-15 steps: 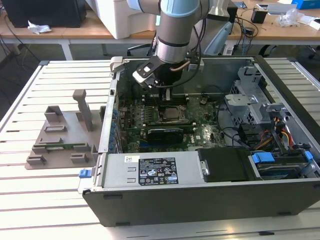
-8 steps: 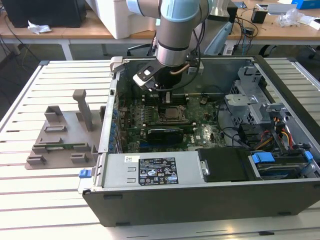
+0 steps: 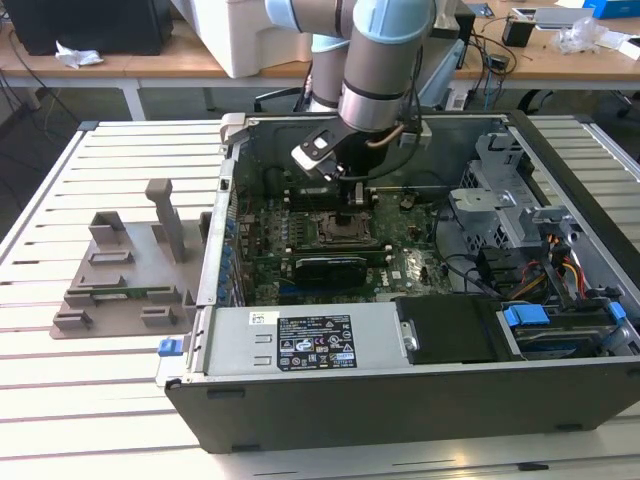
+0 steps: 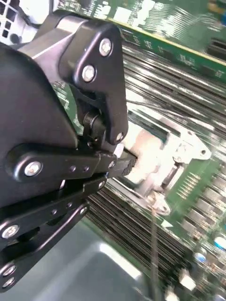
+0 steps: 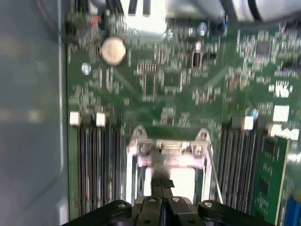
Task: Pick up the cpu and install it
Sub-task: 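Close the cpu cover, then install the first cpu locking lever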
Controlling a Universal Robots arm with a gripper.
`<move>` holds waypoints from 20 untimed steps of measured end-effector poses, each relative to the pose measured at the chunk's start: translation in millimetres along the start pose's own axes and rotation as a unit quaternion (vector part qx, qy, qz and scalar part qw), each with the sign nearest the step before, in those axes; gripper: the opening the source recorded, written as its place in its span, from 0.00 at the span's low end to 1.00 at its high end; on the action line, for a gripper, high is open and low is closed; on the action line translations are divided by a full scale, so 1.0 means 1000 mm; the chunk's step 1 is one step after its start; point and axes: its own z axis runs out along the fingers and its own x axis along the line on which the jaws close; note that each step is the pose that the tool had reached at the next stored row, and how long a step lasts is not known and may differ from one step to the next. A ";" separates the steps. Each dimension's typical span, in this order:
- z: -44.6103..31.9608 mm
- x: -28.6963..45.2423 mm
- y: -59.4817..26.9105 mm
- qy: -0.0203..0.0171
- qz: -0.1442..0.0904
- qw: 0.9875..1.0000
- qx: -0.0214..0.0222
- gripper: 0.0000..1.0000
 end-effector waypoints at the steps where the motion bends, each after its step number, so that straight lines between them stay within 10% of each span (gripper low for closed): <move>1: -0.0059 -0.0001 0.0031 0.000 0.000 1.000 0.000 0.11; 11: -0.0806 0.0001 -0.0057 0.000 0.000 1.000 0.001 0.11; 20: -0.0840 0.0000 -0.0061 0.003 0.000 1.000 0.000 0.11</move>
